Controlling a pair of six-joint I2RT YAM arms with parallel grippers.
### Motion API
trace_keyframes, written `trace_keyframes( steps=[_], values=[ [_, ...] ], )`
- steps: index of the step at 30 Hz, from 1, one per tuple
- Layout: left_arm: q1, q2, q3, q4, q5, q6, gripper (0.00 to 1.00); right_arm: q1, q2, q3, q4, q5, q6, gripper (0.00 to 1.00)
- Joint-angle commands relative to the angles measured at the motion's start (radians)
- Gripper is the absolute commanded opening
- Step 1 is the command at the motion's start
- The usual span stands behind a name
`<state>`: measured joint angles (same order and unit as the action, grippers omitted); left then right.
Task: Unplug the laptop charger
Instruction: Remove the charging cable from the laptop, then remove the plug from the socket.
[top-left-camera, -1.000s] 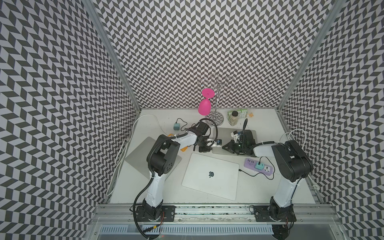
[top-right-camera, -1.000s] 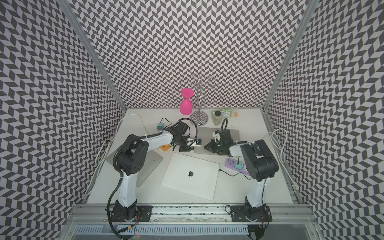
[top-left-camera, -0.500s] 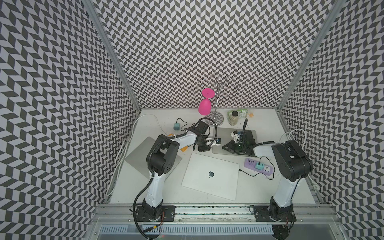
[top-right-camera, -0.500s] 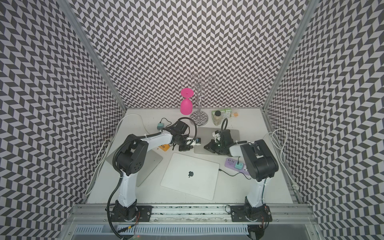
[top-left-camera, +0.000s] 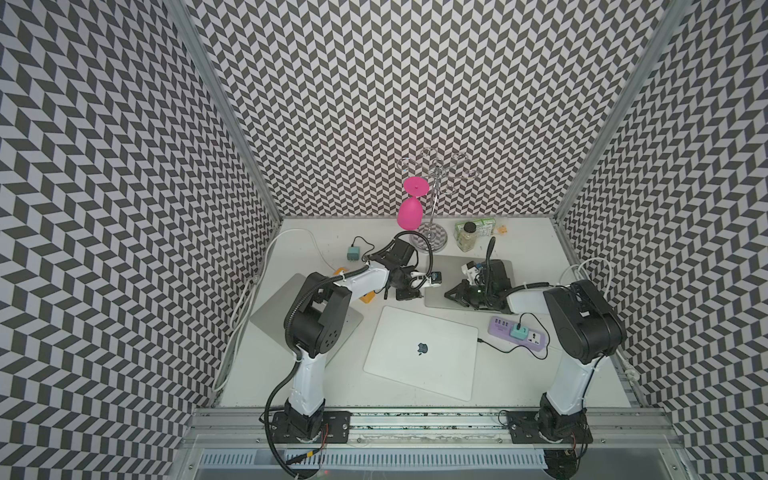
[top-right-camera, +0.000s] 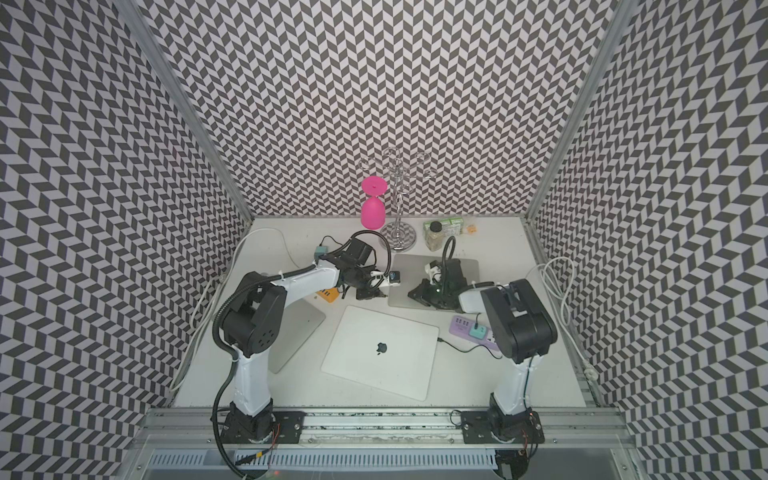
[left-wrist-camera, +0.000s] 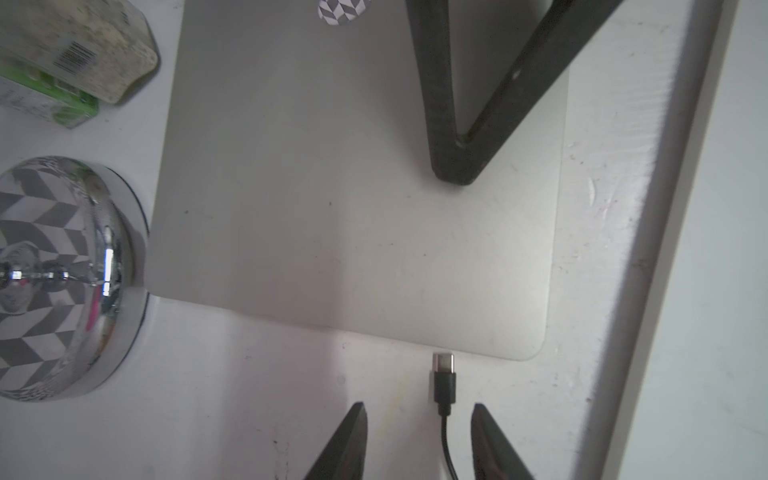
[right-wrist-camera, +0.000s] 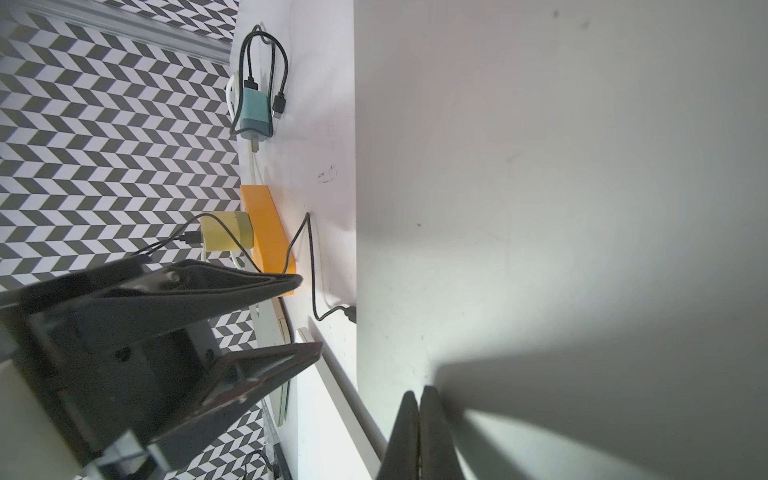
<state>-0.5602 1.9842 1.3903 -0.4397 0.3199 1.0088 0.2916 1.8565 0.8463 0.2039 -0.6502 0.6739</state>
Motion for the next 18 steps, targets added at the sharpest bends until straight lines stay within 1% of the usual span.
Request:
trace_keyframes(
  steps=[1,5,11,15,18],
  values=[
    [0.009,-0.091,-0.035,0.051,0.033,0.005,0.45,-0.003,-0.037,-0.010,-0.033,0.044,-0.020,0.01],
    [0.023,-0.177,-0.081,0.102,0.054,-0.026,0.45,0.001,-0.085,-0.002,-0.050,0.078,-0.047,0.01],
    [0.070,-0.339,-0.193,0.227,0.137,-0.110,0.44,0.034,-0.155,0.004,-0.052,0.151,-0.086,0.03],
    [0.128,-0.455,-0.292,0.386,0.179,-0.234,0.43,0.093,-0.195,0.011,-0.049,0.235,-0.136,0.04],
    [0.183,-0.523,-0.347,0.497,0.178,-0.358,0.43,0.149,-0.226,0.015,-0.038,0.310,-0.184,0.05]
  ],
)
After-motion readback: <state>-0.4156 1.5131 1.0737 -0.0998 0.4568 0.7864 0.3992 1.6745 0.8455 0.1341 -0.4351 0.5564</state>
